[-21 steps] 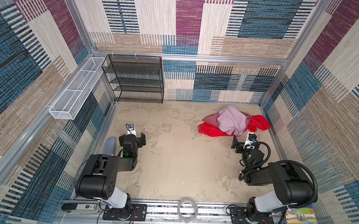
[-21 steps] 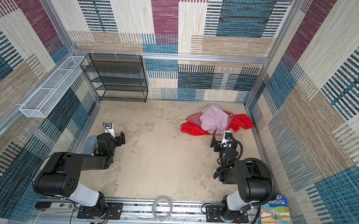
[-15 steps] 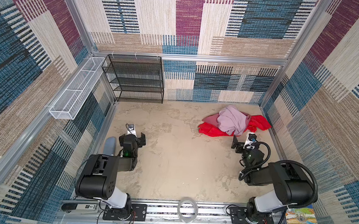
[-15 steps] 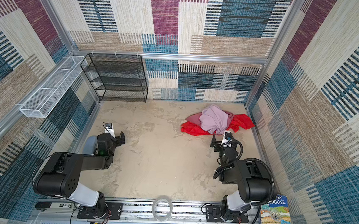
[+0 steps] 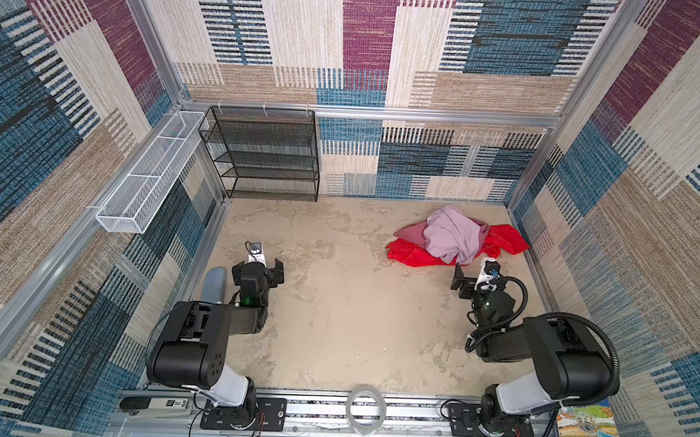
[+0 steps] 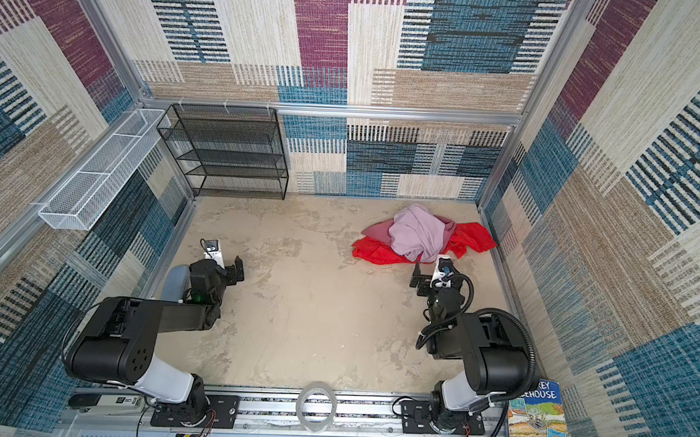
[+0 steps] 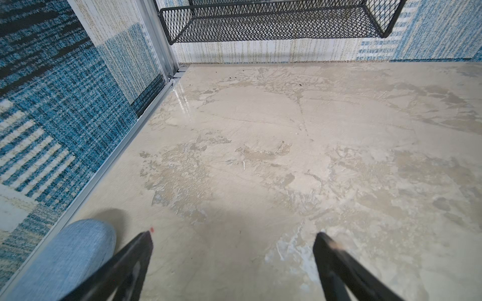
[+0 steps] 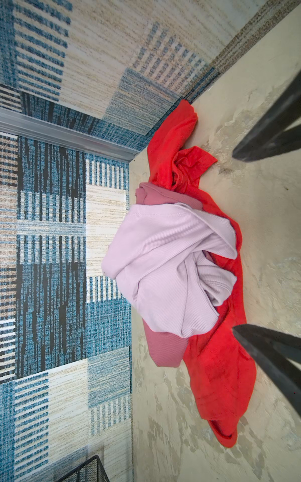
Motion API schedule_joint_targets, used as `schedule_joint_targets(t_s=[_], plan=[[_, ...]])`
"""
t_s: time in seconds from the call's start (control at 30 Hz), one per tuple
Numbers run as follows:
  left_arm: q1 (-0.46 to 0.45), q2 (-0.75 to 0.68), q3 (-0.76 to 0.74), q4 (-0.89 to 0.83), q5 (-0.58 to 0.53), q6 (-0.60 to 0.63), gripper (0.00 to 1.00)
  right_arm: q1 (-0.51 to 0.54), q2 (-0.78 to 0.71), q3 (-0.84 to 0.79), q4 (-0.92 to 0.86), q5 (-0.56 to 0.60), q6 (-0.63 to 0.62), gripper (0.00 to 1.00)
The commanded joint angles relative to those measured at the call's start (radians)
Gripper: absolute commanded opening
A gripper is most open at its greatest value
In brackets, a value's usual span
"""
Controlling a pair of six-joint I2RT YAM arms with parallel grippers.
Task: Pick out a specific cloth from the pile
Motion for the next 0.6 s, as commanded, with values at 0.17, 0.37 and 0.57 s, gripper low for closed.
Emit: schedule_joint_targets(t_s=[0.17,0.37,0.57], plan=[[0.002,0.0,0.007,0.002,-0.004,-0.018,0.98,-0.001,0.001,0.003,0.035,-0.007,0.011,1.0],[-0.003,-0.031,-0.004,-0.014,-0.013,-0.021,0.86,0.006,-0.097,0.041,-0.103,0.069,0.026,1.0],[-0.029,-0.031,-0.037,0.068,-0.022,0.015,0.76,0.034,-0.294,0.223,-0.547,0.116,0.079,0.89]])
